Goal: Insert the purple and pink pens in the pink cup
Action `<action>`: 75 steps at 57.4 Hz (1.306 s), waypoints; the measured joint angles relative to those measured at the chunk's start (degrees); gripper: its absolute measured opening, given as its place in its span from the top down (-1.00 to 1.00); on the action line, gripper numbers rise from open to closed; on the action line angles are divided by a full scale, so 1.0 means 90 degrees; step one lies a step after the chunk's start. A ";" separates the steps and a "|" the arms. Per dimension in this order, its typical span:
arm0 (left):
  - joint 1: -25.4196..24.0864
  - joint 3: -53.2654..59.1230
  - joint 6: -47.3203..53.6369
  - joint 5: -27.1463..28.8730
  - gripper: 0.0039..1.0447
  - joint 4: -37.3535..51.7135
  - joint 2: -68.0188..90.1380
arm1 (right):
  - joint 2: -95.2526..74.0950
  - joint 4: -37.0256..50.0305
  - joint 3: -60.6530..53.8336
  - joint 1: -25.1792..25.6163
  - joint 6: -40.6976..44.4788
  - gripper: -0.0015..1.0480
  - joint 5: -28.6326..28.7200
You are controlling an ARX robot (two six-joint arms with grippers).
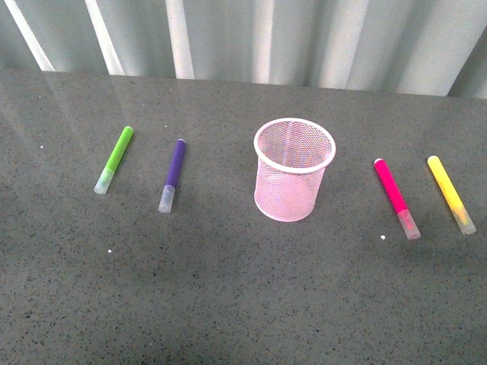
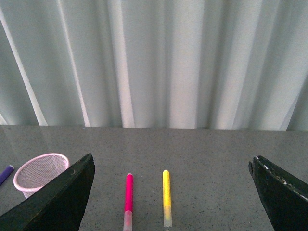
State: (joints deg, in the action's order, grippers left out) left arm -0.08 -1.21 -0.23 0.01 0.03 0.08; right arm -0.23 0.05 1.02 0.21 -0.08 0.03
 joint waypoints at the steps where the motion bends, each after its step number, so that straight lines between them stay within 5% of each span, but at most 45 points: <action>1: 0.0000 0.0000 0.0000 0.0000 -0.88 0.0000 0.0000 | 0.0000 -0.0002 0.0000 0.0000 0.0000 -0.86 0.0000; 75: 0.0197 -0.0240 -0.0177 -0.0017 -0.88 -0.0316 0.0736 | 0.0000 -0.0002 0.0000 0.0000 0.0000 -0.86 0.0000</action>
State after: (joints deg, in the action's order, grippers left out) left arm 1.69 -3.38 -1.83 -0.14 -2.81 6.70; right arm -0.23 0.03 1.02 0.21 -0.08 0.03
